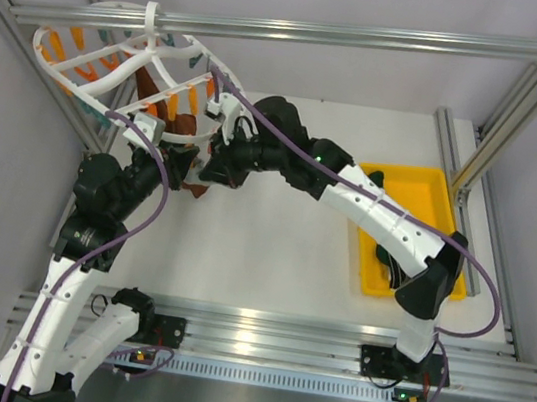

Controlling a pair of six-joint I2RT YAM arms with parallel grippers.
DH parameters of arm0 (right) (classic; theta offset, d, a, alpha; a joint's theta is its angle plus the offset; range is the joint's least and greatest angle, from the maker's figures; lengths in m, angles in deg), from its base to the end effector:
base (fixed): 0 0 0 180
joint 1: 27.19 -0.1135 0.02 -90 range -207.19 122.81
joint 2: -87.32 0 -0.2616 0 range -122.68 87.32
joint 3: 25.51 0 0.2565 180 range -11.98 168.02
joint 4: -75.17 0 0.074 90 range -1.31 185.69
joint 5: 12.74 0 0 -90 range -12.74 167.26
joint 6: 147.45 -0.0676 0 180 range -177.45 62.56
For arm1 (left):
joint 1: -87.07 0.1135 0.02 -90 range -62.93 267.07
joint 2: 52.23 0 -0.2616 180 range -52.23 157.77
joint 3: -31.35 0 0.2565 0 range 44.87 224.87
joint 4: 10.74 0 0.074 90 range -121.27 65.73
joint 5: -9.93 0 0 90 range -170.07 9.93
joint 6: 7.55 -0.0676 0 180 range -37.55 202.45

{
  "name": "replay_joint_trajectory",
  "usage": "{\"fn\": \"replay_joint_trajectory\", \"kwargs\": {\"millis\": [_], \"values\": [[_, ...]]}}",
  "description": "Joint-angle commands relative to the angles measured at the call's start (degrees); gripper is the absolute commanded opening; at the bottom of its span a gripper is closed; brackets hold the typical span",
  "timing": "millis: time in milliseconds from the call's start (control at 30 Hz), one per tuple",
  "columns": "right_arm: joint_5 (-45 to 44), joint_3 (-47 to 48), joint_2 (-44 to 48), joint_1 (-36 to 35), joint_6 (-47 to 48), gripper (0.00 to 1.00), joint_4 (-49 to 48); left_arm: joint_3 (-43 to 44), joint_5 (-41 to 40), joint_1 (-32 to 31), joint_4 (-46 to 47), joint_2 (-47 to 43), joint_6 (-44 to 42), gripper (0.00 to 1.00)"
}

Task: Clip the socks to the hanger
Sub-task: Clamp the sock onto the hanger.

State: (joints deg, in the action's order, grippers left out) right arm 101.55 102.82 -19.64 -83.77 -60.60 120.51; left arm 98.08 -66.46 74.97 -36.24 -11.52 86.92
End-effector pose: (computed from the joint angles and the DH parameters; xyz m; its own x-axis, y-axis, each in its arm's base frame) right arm 0.2296 0.3985 0.4021 -0.2766 -0.3282 -0.9032 -0.9540 0.2066 0.2171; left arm 0.1843 -0.0558 0.3979 -0.0250 -0.0721 -0.9971 0.4332 0.8981 -0.0758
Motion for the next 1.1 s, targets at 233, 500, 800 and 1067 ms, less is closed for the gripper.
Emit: {"fn": "replay_joint_trajectory", "kwargs": {"millis": [233,500,800,1067], "values": [[0.2,-2.4,5.2,0.9,0.2,0.00,-3.8,-2.4,-1.3,0.2,-11.5,4.7,-6.0,0.00],[0.5,-2.5,5.3,0.9,0.4,0.00,-3.8,-1.3,0.4,0.2,-12.1,5.1,-2.4,0.19],[1.5,-2.6,4.6,0.9,0.0,0.00,-6.1,0.0,2.6,0.2,-10.4,4.7,1.5,0.35],[1.5,-1.4,4.1,0.9,0.2,0.00,-6.1,0.1,2.6,0.2,-8.7,2.9,3.8,0.46]]}}
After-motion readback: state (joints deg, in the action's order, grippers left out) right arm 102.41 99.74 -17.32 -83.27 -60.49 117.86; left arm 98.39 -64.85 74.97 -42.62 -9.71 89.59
